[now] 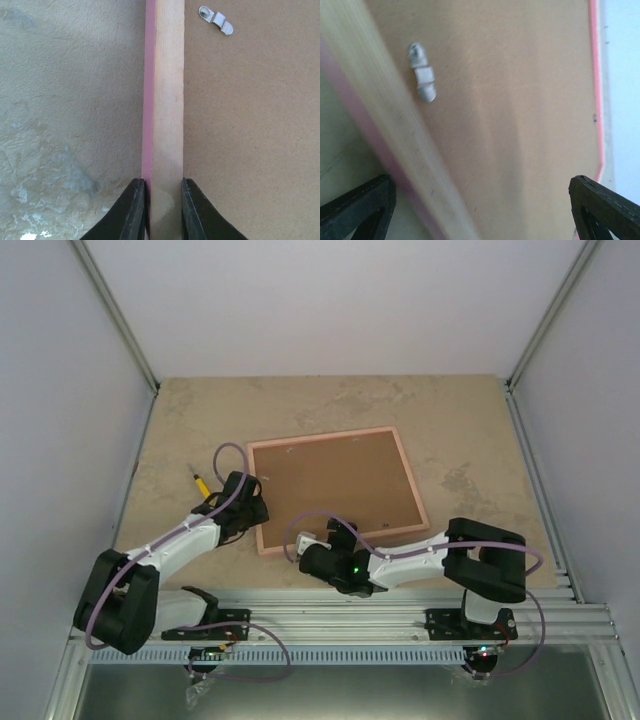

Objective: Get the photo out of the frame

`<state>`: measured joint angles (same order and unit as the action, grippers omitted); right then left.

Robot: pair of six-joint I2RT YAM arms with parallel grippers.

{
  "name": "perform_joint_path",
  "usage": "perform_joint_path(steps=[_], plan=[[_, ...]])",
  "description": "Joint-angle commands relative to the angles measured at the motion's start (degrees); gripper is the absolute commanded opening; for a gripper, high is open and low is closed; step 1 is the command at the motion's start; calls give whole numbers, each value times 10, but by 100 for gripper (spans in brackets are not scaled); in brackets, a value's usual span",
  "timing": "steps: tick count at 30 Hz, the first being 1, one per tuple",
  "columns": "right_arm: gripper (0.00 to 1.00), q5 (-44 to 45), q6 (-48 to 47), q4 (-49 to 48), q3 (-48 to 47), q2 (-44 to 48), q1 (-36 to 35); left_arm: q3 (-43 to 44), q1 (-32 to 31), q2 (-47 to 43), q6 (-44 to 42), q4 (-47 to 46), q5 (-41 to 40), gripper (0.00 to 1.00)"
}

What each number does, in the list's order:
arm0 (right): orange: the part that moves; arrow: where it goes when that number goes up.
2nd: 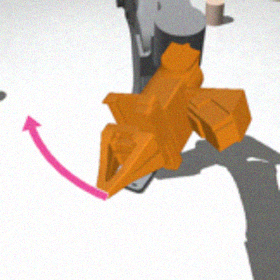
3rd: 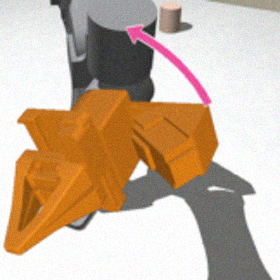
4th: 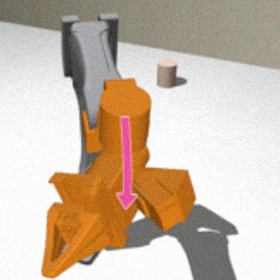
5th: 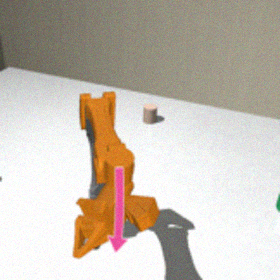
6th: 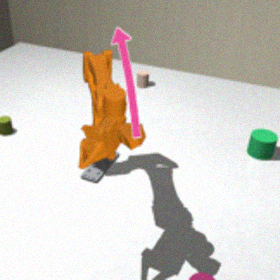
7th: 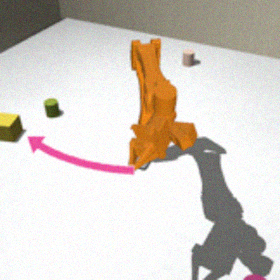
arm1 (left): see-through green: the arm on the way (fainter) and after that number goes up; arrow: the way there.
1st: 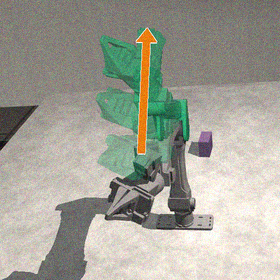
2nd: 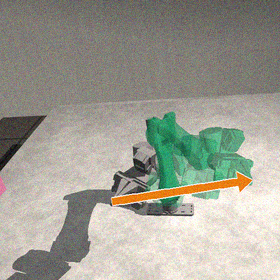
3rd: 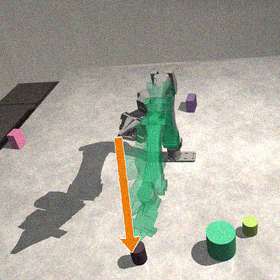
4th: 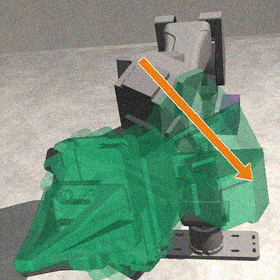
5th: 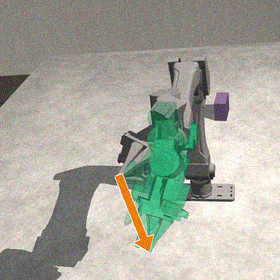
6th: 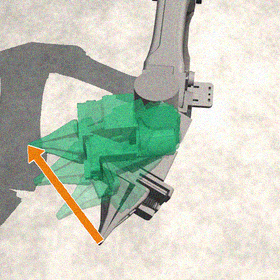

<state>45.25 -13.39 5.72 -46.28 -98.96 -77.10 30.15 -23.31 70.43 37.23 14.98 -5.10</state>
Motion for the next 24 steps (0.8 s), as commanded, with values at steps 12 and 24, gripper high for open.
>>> perform_joint_path(steps=[12,24], plan=[[89,124,-166,-246,51,-97,21,21,-12,-27,15,-45,30,0],[49,125,-206,-317,66,-106,23,28,-13,-1,12,-51,27,0]])
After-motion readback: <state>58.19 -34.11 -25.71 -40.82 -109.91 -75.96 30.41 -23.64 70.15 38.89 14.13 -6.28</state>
